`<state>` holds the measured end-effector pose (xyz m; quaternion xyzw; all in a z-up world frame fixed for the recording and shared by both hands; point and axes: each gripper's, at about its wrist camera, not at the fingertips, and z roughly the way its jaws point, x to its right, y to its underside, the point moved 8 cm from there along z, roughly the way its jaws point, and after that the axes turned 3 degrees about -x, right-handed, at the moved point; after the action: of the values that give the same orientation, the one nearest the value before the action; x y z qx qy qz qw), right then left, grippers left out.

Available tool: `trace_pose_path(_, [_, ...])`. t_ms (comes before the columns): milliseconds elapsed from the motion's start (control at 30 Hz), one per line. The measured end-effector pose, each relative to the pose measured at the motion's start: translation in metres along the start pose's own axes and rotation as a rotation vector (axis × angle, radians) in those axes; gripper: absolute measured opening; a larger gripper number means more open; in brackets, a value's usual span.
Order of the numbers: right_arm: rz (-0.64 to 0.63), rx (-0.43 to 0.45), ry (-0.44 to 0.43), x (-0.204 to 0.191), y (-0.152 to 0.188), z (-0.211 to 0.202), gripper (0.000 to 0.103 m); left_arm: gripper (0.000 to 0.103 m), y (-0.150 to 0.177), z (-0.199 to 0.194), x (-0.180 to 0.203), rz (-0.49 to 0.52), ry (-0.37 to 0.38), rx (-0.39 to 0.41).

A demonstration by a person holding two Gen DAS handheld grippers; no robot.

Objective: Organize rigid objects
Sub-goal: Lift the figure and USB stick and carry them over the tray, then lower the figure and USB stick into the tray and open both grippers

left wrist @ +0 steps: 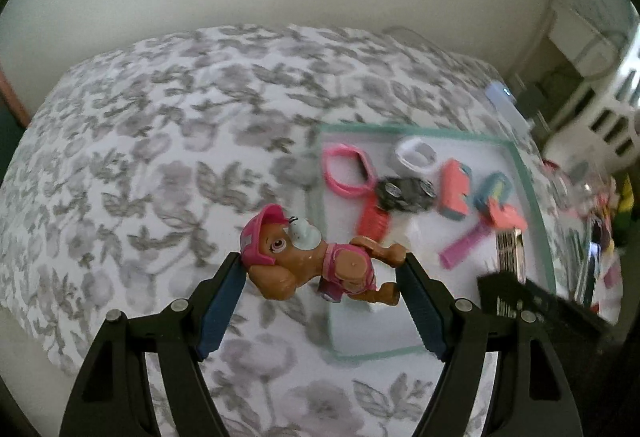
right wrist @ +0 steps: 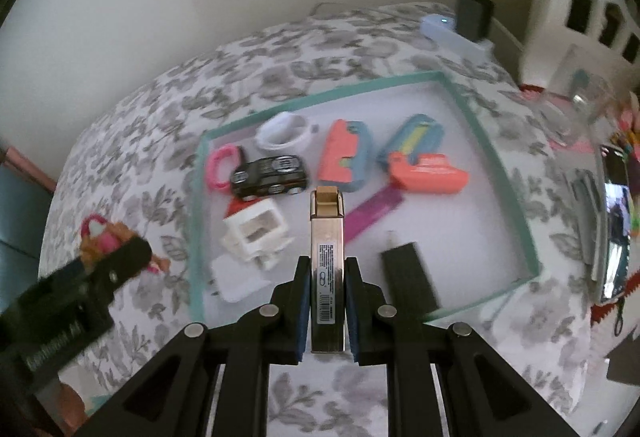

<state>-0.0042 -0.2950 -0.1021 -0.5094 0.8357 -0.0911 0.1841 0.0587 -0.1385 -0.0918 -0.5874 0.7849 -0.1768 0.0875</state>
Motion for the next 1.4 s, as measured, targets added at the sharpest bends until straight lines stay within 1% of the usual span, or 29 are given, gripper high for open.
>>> trace_pose_path(133, [0.05, 0.002, 0.028, 0.029, -0.002, -0.001, 0.017, 0.078, 0.012, 0.011, 0.024, 0.043, 0.025, -0.04])
trace_pose_path(267, [0.102, 0.015, 0.063, 0.06, -0.005, -0.003, 0.017, 0.078, 0.02, 0.02, 0.041, 0.08, 0.022, -0.061])
trace_pose_path(467, [0.14, 0.039, 0.048, 0.085, -0.009, -0.004, 0.017, 0.078, 0.03, 0.029, 0.062, 0.125, 0.024, -0.078])
trace_pose_path(767, [0.096, 0.053, 0.058, 0.082, -0.013, 0.007, 0.017, 0.078, 0.039, 0.042, 0.08, 0.172, 0.021, -0.096])
trace_pose_path(900, [0.088, 0.044, 0.053, 0.08, -0.013, 0.015, 0.017, 0.078, 0.038, 0.046, 0.082, 0.187, 0.01, -0.082])
trace_pose_path(1200, [0.079, 0.013, 0.057, 0.078, -0.009, 0.027, 0.017, 0.078, 0.037, 0.051, 0.082, 0.19, 0.008, -0.08])
trace_pose_path(1400, [0.074, 0.003, 0.063, 0.075, -0.008, 0.03, 0.017, 0.078, 0.036, 0.05, 0.08, 0.191, 0.02, -0.081])
